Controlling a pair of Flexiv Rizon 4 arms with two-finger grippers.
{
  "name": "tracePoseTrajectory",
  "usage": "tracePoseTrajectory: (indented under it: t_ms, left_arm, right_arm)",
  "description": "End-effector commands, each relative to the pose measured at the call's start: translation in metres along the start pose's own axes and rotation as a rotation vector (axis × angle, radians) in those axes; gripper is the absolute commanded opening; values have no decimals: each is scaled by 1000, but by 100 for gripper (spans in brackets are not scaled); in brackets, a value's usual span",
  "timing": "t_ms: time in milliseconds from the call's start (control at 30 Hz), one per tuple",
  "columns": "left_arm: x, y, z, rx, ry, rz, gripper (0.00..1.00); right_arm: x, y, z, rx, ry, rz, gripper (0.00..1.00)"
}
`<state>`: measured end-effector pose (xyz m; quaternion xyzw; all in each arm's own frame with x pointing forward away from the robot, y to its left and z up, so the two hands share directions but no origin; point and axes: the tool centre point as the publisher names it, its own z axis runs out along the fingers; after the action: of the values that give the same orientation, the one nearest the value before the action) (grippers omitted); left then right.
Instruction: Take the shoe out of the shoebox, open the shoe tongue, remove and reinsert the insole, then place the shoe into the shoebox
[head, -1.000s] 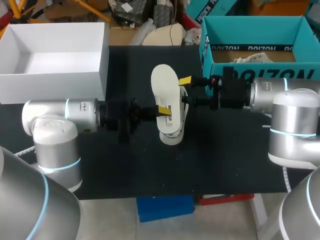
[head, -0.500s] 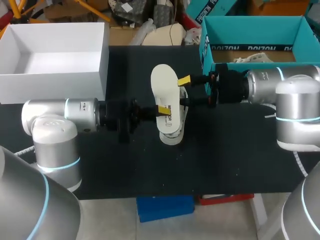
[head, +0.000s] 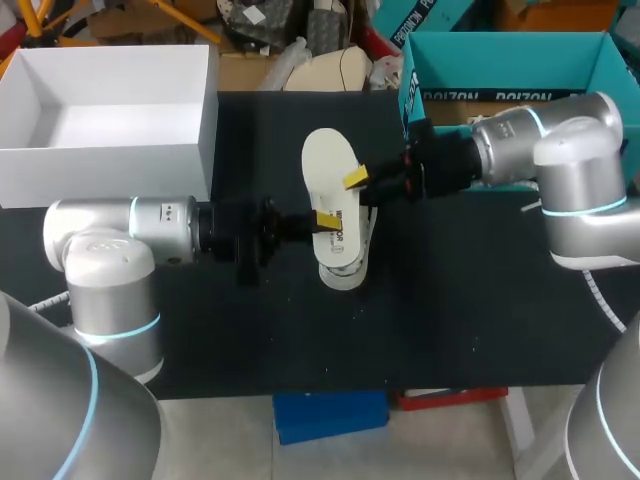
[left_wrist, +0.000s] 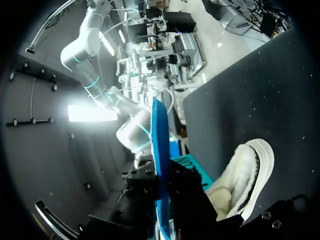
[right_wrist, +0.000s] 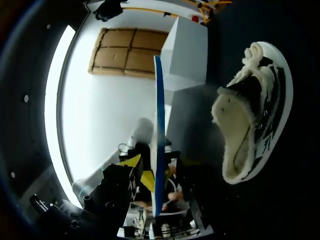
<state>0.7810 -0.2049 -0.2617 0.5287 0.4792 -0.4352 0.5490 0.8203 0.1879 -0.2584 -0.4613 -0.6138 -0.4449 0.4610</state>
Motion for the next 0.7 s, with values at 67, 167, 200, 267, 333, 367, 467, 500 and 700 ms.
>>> tracePoseTrajectory:
  t_ms: [67, 167, 200, 267, 333, 367, 467, 500, 700]
  left_arm:
    - [0, -1, 1, -1, 3, 2, 0]
    - [0, -1, 1, -1, 3, 2, 0]
    - [0, -1, 1, -1, 3, 2, 0]
    - [0, -1, 1, -1, 3, 2, 0]
    - [0, -1, 1, -1, 3, 2, 0]
    - [0, -1, 1, -1, 3, 2, 0]
    - [0, -1, 1, -1, 3, 2, 0]
    - [0, -1, 1, -1, 3, 2, 0]
    - [0, -1, 1, -1, 3, 2, 0]
  right_arm:
    - [5, -8, 7, -58, -16, -2, 40]
    - [3, -6, 10, -73, -18, 0, 38]
    - [2, -5, 11, -74, -17, -1, 38]
    - [1, -2, 14, -76, -16, -3, 37]
    - [0, -1, 15, -79, -16, -4, 36]
    - [0, 0, 16, -80, -15, -4, 36]
    - [-1, 2, 17, -85, -17, -4, 35]
    - [-2, 3, 17, -85, -17, -3, 35]
    - [-4, 3, 20, -96, -25, 6, 29]
